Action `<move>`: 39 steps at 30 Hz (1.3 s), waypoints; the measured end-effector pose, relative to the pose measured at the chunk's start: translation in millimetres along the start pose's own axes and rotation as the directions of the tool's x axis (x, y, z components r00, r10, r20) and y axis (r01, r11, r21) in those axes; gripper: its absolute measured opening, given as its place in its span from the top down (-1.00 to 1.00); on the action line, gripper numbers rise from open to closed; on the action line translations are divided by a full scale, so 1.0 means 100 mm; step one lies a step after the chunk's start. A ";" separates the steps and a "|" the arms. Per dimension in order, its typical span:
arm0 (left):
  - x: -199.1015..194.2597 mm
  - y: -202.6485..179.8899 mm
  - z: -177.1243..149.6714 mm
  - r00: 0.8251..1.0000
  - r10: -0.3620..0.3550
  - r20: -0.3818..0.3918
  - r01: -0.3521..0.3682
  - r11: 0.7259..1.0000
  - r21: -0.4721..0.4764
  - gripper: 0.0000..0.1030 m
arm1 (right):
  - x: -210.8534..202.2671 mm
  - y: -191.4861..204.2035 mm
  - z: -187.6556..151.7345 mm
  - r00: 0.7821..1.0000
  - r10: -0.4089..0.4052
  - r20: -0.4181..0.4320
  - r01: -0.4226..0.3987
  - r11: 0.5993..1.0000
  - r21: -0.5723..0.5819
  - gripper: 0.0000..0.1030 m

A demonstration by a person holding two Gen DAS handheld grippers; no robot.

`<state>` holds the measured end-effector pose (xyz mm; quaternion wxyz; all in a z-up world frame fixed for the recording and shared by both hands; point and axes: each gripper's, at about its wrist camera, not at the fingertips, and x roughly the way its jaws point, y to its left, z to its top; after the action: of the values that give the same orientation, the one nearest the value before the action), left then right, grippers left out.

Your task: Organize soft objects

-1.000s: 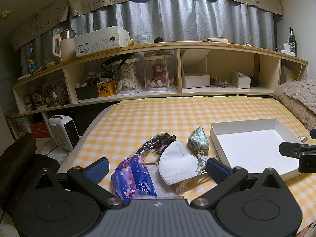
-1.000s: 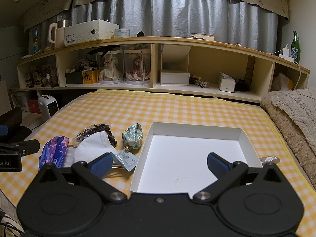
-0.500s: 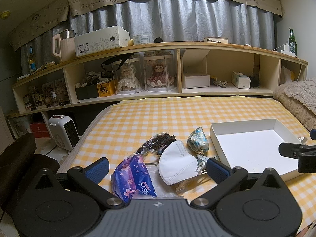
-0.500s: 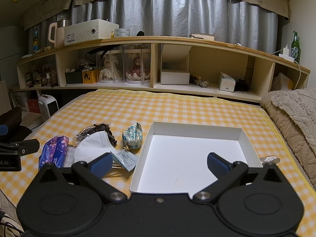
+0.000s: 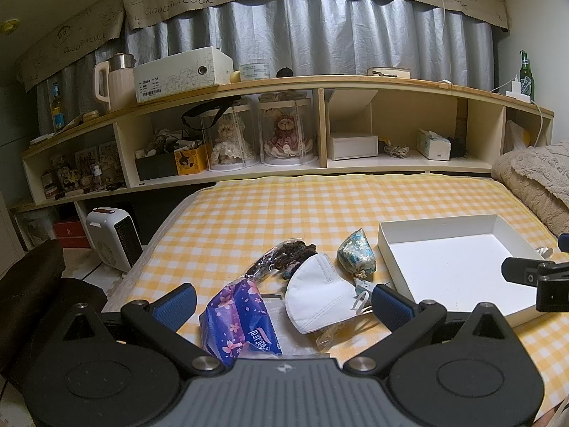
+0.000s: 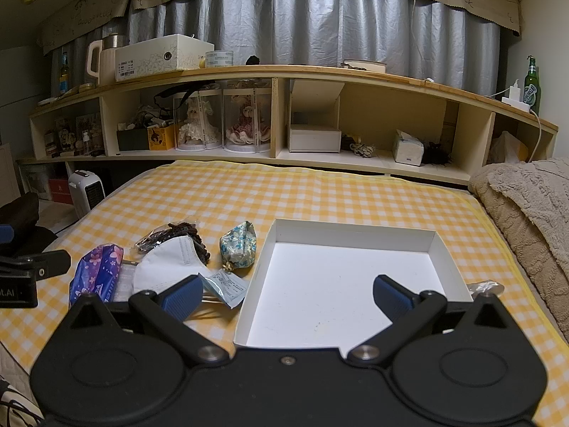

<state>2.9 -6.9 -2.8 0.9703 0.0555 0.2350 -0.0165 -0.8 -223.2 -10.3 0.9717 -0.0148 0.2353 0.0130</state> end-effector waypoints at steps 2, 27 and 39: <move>0.00 -0.01 0.00 1.000 0.000 0.000 0.000 1.000 0.000 -1.00 | 0.00 0.00 0.00 1.000 -0.001 0.000 0.001 1.000 0.000 -1.00; 0.16 0.33 0.25 0.999 -0.041 -0.020 0.038 0.990 -0.135 -1.00 | 0.15 0.03 0.22 0.997 -0.004 0.081 0.004 1.000 0.000 -1.00; 0.87 0.59 0.60 0.986 0.048 -0.159 -0.080 0.977 -0.197 -1.00 | 0.81 0.17 0.66 0.989 0.141 0.050 -0.143 0.988 0.051 -1.00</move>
<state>111.3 43.9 16.1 0.9499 -0.0352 0.3074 0.0432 101.0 -202.7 11.4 0.9735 0.0286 0.2137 0.0761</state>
